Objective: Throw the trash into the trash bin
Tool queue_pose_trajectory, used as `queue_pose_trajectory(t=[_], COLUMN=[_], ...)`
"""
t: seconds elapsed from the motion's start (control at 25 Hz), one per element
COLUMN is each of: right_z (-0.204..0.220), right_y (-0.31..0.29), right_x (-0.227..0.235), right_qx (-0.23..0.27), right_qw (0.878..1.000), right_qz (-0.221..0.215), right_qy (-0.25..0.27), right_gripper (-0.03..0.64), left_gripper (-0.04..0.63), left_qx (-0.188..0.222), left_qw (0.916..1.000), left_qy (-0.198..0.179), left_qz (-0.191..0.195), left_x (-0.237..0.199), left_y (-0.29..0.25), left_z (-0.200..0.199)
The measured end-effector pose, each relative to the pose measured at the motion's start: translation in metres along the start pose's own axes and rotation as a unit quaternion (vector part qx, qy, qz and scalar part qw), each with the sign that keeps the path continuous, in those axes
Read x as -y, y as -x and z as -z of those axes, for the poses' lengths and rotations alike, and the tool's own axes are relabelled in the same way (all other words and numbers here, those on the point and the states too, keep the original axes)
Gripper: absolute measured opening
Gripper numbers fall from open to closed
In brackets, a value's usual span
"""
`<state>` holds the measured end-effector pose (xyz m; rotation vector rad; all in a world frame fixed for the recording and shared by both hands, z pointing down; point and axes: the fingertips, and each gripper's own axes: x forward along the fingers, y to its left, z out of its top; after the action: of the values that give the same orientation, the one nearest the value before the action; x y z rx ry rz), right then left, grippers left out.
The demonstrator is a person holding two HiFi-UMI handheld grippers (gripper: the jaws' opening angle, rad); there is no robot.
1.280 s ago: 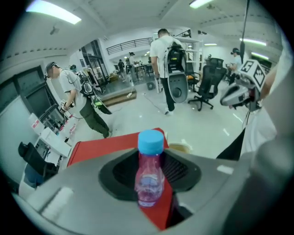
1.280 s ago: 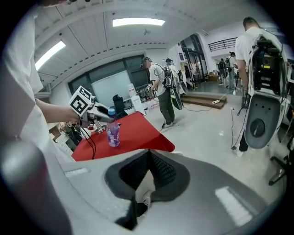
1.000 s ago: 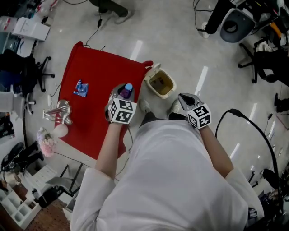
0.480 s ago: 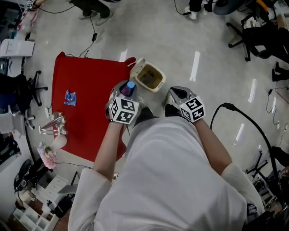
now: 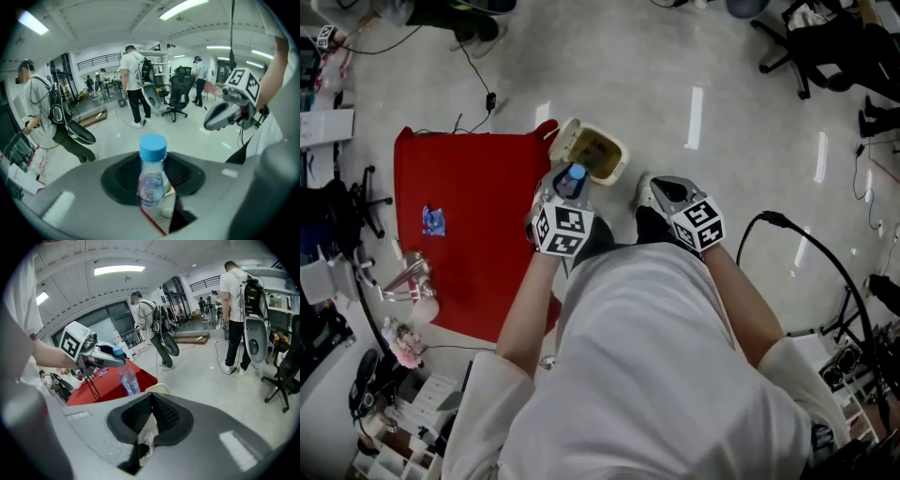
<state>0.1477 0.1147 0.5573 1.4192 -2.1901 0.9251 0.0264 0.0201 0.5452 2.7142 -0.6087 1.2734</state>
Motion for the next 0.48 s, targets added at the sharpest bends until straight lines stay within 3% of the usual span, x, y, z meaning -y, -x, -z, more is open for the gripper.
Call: queue_pose_trajectory(t=[0.48], right_z=[0.021], right_y=[-0.033], right_x=[0.024], right_qx=[-0.056], right_qw=[0.997], right_qz=[-0.014], right_qy=[0.041], right_gripper=[0.0], left_gripper=[0.155], left_qx=[-0.013], left_qw=[0.9991], left_qy=[0.041], left_qz=[0.0], left_x=[-0.004], left_y=[-0.086], left_z=[0.053])
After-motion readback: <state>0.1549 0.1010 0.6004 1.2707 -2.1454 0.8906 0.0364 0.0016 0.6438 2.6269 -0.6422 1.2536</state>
